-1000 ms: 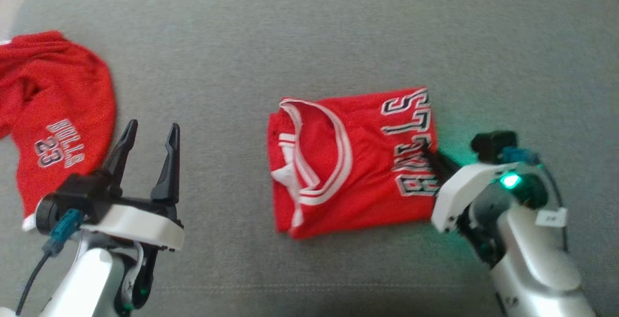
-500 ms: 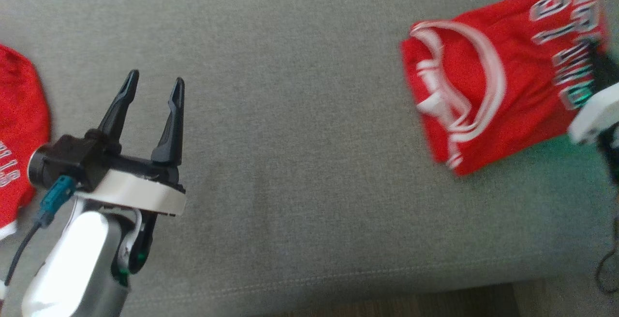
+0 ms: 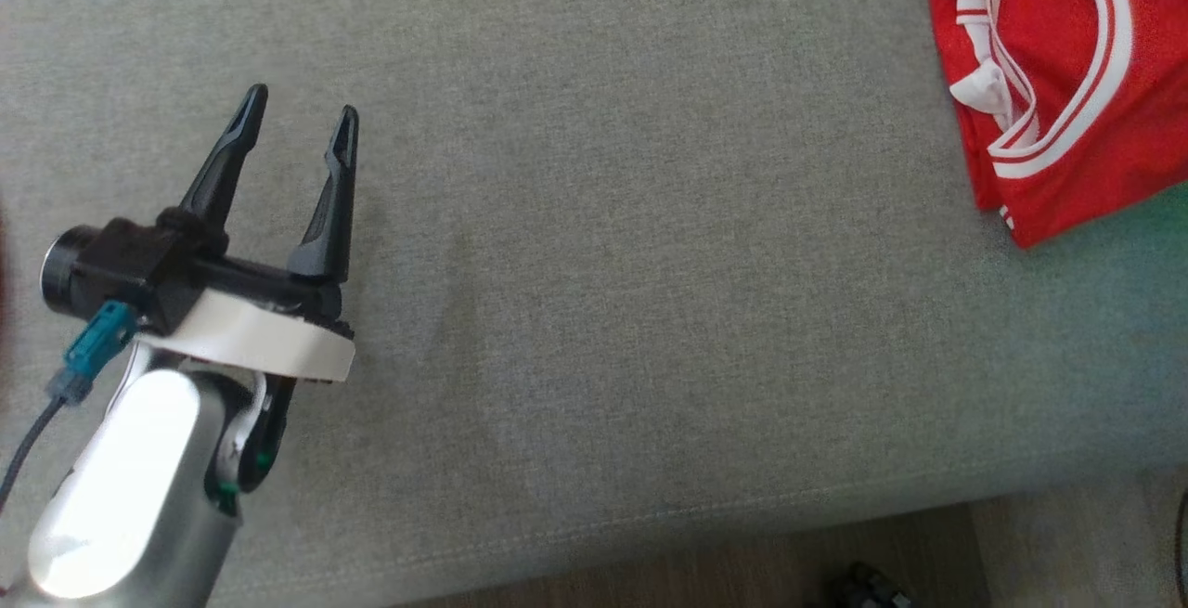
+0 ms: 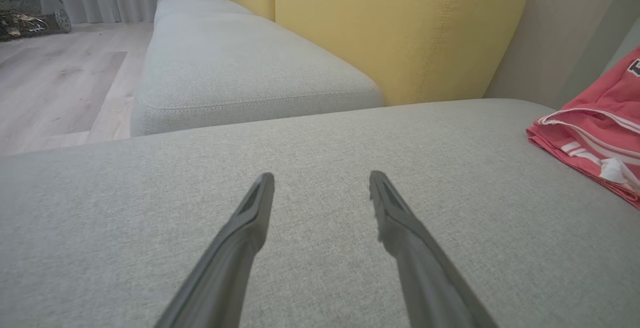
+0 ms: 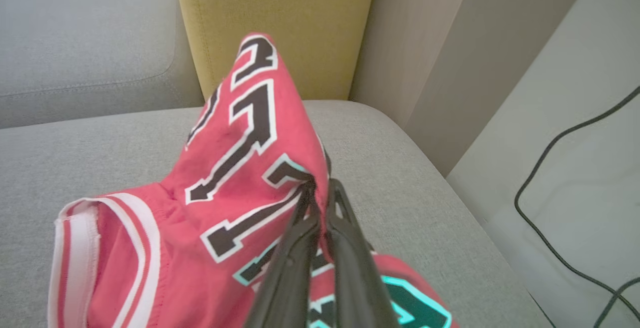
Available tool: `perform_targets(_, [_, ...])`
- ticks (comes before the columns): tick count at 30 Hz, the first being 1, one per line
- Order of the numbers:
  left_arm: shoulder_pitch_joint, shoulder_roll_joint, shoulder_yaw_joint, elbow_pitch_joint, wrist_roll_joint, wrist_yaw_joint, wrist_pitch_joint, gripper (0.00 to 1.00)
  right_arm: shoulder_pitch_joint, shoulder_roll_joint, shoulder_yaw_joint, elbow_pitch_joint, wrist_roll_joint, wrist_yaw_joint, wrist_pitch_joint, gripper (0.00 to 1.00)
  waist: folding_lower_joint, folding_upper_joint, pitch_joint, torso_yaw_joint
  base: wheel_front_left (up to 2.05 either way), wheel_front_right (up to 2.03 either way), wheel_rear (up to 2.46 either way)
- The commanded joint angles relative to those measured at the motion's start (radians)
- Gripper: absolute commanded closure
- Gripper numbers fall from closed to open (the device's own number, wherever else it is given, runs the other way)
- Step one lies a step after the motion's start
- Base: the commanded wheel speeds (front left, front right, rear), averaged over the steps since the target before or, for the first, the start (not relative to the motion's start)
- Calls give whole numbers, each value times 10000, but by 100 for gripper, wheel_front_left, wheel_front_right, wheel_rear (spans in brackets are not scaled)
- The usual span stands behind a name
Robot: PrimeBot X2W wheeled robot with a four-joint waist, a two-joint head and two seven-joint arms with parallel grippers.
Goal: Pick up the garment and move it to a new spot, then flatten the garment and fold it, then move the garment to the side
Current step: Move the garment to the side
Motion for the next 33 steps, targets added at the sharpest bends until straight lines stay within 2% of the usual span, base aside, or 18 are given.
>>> perform_targets(1, [-373, 349, 368, -314, 127, -50, -11, 0, -133, -173, 11, -421, -64, -9, 94, 100, -1, 0, 134, -81, 0, 0, 0])
perform_targets(7, [-612, 407, 314, -354, 160, -126, 9, 0, -189, 157, -255, -82, -629, -9, -102, 100, -1, 0, 474, -109, 0, 0, 0])
perform_targets(9, [-675, 441, 304, -361, 163, -156, 18, 0, -232, 304, -359, 52, -823, -9, -309, 51, -1, 0, 581, -99, 0, 0, 0])
perform_targets(10, [-697, 454, 297, -367, 165, -165, 21, 0, -257, 389, -411, 102, -891, -9, -424, 7, -1, 0, 626, -92, 0, 0, 0])
perform_targets(11, [-711, 468, 293, -375, 169, -166, 23, 0, -280, 469, -457, 123, -969, -9, -580, 0, -1, 0, 665, -93, 0, 0, 0])
perform_targets(18, [-650, 523, 290, -268, 112, -158, 5, 0, -47, 1158, -1005, 23, -1430, -9, -1561, 0, -1, 0, 576, -133, 0, 0, 0])
perform_targets(22, [-491, 467, 288, -129, 55, -108, -37, 0, 411, 1589, -1090, -733, -1593, -9, -2168, 0, -1, 0, 130, -71, 0, 0, 0])
perform_targets(27, [-70, 314, 374, 84, -96, 51, -109, 0, 1359, 2047, -540, -2005, -1426, -9, -2666, 0, -1, 0, -690, 146, 0, 0, 0])
perform_targets(33, [423, 136, 493, 222, -232, 210, -173, 0, 2650, 2449, 829, -2949, -1154, -9, -2877, 0, -1, 0, -1573, 667, 0, 0, 0])
